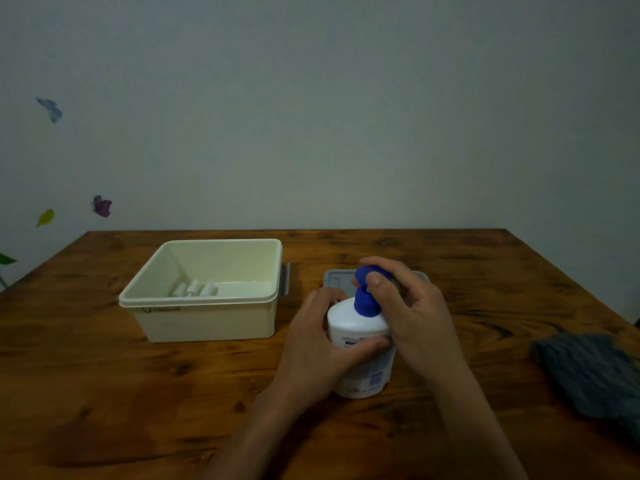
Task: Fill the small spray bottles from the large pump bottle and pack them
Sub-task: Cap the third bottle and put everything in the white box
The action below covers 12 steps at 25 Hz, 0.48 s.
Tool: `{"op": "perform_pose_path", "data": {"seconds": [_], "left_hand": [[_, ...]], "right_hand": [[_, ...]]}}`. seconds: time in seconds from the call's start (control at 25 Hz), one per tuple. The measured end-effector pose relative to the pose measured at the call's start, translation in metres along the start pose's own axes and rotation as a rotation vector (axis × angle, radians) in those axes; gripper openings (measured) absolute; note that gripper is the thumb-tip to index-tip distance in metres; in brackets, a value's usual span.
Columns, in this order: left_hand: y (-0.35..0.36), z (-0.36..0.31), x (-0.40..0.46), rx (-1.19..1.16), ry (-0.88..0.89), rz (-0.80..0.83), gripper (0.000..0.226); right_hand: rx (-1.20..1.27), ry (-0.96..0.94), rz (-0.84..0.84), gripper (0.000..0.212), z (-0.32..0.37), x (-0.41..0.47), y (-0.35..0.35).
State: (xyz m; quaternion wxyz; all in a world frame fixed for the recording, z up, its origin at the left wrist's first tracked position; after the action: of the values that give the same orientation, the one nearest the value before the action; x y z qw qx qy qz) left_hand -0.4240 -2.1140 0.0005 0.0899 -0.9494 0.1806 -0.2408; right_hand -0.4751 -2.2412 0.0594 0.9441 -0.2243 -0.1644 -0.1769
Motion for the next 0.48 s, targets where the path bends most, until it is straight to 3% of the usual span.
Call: {"op": "perform_pose_path", "data": {"seconds": [0.08,0.28,0.48], "left_hand": [[0.001,0.0,0.0,-0.022,0.003,-0.003,0.056],[0.005,0.003,-0.002,-0.032,0.028,-0.047,0.057],[0.005,0.004,-0.005,-0.053,-0.017,-0.018,0.059]], "right_hand": [[0.013,-0.007,-0.034,0.012,0.0,0.0,0.003],[-0.031,0.017,-0.192,0.006,0.005,-0.005,0.018],[-0.036,0.028,-0.163,0.021,0.008,-0.008,0.02]]}}
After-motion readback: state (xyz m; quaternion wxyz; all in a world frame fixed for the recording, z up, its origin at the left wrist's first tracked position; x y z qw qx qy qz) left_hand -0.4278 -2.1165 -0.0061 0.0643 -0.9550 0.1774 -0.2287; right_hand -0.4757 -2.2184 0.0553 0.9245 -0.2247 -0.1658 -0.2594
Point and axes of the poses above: each hand's wrist, its own x-axis towards the middle knuckle, its own y-axis out of the palm, z = x × y, the point moved 1 cm from there along x, towards the middle knuckle, and after that the axes turned 8 degrees about -x, right-handed, at the moved point
